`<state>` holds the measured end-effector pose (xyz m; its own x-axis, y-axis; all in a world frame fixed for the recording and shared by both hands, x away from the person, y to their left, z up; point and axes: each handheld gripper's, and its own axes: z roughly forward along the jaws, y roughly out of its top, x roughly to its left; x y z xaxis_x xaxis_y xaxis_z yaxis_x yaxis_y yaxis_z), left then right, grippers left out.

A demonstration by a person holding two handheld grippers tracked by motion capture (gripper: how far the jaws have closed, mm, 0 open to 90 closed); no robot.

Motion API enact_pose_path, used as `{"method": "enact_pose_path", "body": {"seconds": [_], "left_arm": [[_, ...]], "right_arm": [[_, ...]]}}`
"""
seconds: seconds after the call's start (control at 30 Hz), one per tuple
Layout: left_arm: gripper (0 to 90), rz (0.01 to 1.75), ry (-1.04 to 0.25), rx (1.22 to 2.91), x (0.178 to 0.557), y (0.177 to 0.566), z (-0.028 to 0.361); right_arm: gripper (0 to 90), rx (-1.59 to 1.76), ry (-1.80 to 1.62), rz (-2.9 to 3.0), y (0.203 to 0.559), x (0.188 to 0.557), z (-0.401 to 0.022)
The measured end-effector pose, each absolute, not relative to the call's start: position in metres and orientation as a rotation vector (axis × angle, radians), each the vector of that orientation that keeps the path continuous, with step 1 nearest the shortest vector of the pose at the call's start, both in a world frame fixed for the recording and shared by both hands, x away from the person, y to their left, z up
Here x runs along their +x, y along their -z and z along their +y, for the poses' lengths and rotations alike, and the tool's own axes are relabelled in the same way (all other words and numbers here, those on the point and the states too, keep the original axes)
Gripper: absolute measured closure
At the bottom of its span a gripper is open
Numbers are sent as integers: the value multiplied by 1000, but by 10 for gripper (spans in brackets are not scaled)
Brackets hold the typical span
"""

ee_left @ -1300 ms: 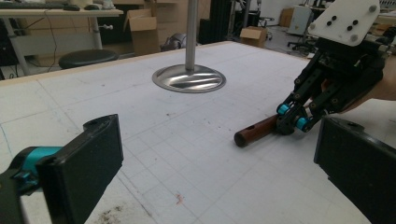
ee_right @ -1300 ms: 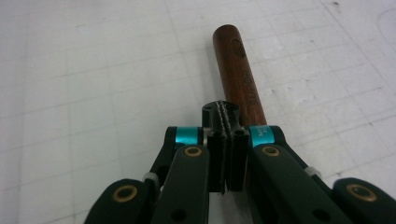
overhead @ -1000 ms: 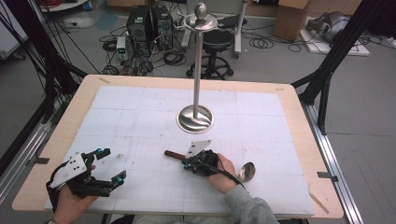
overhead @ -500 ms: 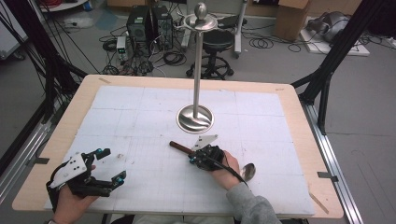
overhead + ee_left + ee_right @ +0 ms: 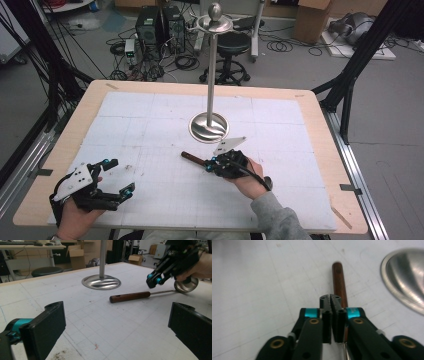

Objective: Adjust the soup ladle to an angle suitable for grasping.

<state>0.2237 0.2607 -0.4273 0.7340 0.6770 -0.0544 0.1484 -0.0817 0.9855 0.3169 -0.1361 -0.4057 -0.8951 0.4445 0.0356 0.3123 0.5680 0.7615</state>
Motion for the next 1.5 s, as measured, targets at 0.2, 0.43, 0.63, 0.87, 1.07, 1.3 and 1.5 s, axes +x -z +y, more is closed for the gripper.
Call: {"method": "enact_pose_path", "body": {"seconds": [0.2, 0.43, 0.63, 0.87, 1.07, 1.3, 1.5], "left_arm": [[18, 678, -504, 1621, 224, 427, 261], [18, 682, -495, 1620, 227, 427, 259], [17, 671, -482, 1627, 228, 428, 254], [17, 681, -486, 1620, 228, 428, 257], [17, 681, -489, 1626, 227, 428, 257], [17, 691, -487, 1611, 223, 428, 260], [17, 704, -494, 1616, 222, 429, 262]], "right_arm": [[565, 582, -1320, 2626, 393, 314, -155], [315, 482, -1218, 2689, 387, 307, -167], [106, 470, -1159, 2715, 383, 305, -174], [1, 543, -1145, 2680, 380, 308, -184], [1, 548, -1085, 2727, 383, 310, -183], [2, 538, -1001, 2810, 387, 315, -178], [2, 552, -968, 2798, 389, 319, -177]]}}
